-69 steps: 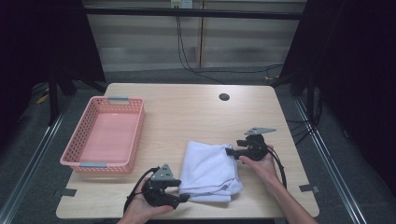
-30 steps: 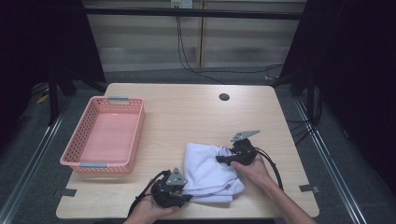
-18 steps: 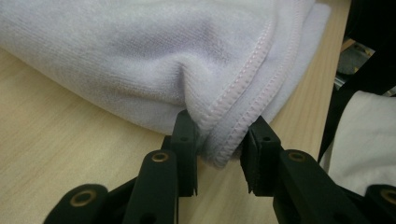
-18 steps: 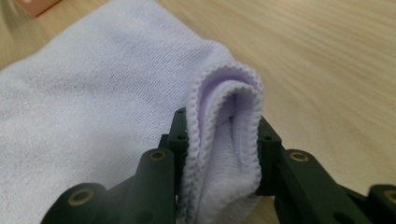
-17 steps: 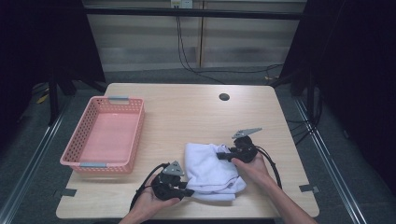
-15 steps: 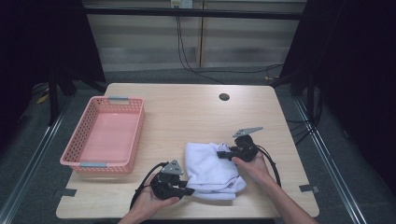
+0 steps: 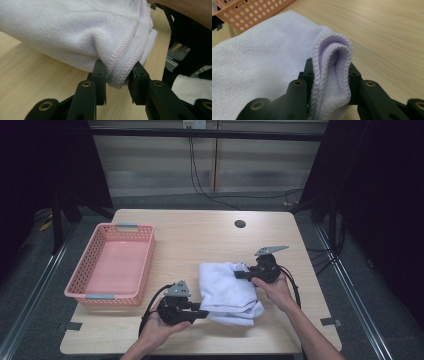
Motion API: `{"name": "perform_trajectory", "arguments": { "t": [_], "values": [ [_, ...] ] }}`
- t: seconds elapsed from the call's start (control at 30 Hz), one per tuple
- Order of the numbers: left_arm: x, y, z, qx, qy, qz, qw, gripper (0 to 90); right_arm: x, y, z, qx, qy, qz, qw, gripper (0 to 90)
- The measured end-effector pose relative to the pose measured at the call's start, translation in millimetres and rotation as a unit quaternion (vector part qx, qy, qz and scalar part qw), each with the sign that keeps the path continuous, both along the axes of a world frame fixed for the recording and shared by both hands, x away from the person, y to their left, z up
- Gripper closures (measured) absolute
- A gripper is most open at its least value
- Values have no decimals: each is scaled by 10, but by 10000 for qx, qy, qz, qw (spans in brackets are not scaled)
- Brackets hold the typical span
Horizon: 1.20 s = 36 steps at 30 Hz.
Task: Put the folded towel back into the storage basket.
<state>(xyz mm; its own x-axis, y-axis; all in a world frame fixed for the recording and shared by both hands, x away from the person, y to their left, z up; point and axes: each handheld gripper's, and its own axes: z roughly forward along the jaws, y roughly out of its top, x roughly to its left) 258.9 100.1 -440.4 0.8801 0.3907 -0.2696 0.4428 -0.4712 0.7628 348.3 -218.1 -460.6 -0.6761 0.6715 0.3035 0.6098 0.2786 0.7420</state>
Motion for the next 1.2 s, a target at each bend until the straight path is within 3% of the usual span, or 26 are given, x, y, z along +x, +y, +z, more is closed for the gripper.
{"name": "perform_trajectory", "arguments": {
  "t": [0.13,0.37,0.73,1.2],
  "values": [
    [34,38,83,-88,-129,24,9999,702,44,6,97,82,-92,-2,9999,695],
    [104,192,220,-260,-212,287,9990,701,174,59,305,236,-254,42,9994,696],
    [233,479,420,-488,-323,608,9964,706,438,353,558,292,-348,207,9988,697],
    [322,761,736,-546,-578,898,9928,709,665,654,897,381,-529,386,9971,697]
  ]
}}
